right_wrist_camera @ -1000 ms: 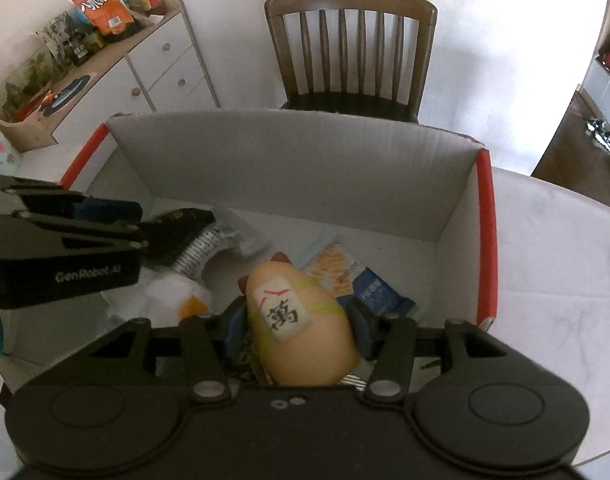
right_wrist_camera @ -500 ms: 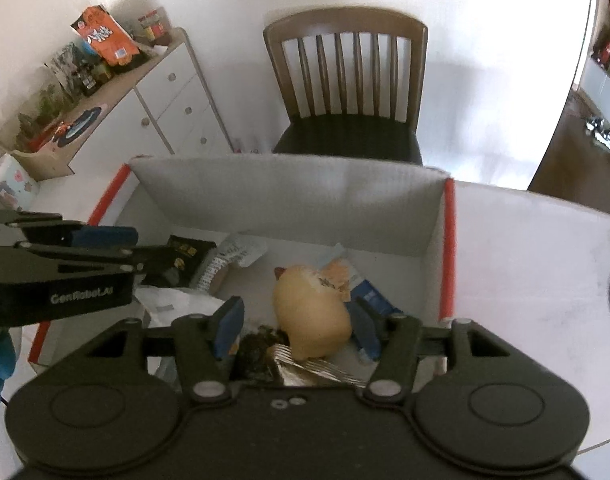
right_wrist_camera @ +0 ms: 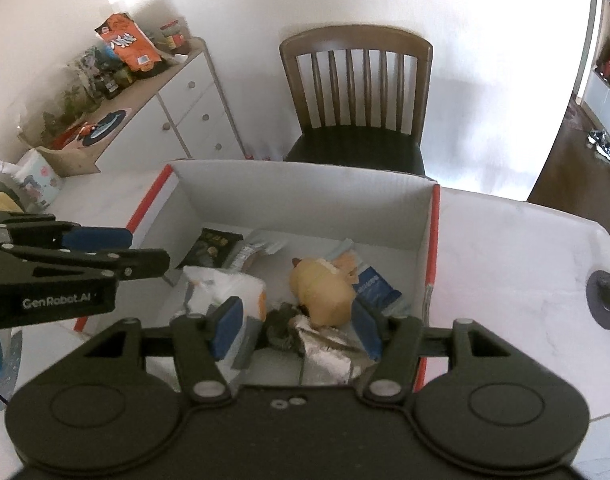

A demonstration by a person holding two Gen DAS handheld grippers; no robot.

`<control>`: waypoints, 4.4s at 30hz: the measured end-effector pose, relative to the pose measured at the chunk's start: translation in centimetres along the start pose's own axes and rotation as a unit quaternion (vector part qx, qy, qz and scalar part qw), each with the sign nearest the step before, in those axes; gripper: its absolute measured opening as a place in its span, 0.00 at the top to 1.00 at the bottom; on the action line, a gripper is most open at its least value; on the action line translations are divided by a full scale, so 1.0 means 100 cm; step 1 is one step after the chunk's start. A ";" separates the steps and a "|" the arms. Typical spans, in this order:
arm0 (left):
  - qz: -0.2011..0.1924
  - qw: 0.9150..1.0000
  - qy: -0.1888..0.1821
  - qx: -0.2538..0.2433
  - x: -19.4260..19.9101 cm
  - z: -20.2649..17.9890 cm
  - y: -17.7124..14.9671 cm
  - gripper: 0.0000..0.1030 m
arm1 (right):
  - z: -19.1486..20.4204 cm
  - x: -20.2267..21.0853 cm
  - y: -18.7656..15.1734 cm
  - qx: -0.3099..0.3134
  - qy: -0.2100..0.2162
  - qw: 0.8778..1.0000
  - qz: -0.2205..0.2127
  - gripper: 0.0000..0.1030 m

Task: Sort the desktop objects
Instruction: 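Open both tools to release the items and withdraw from the box, then reach the left tool to the pale green stick while the right tool approaches the white USB cable, then close the left tool on the green stick while the right tool grasps the white cable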

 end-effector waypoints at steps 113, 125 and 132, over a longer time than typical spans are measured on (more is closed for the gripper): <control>0.044 0.997 -0.050 0.044 0.077 0.107 -0.311 0.00 | 0.205 -0.006 -0.224 0.010 -0.037 0.999 0.024 0.26; 0.042 0.997 -0.041 0.047 0.075 0.116 -0.307 0.00 | 0.211 -0.011 -0.224 0.049 -0.073 0.996 0.019 0.25; 0.042 0.996 -0.043 0.062 0.068 0.116 -0.304 0.01 | 0.198 -0.009 -0.225 0.035 -0.085 0.996 0.018 0.26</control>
Point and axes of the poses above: each gripper's, at about its wrist camera, not at the fingertips, and x roughly against the way its jaws point, z to its left, y to its top, the point moved 7 cm from there along -x, roughly the way its jaws point, and after that the axes turned 8 degrees about -y, right-handed, at the moved point
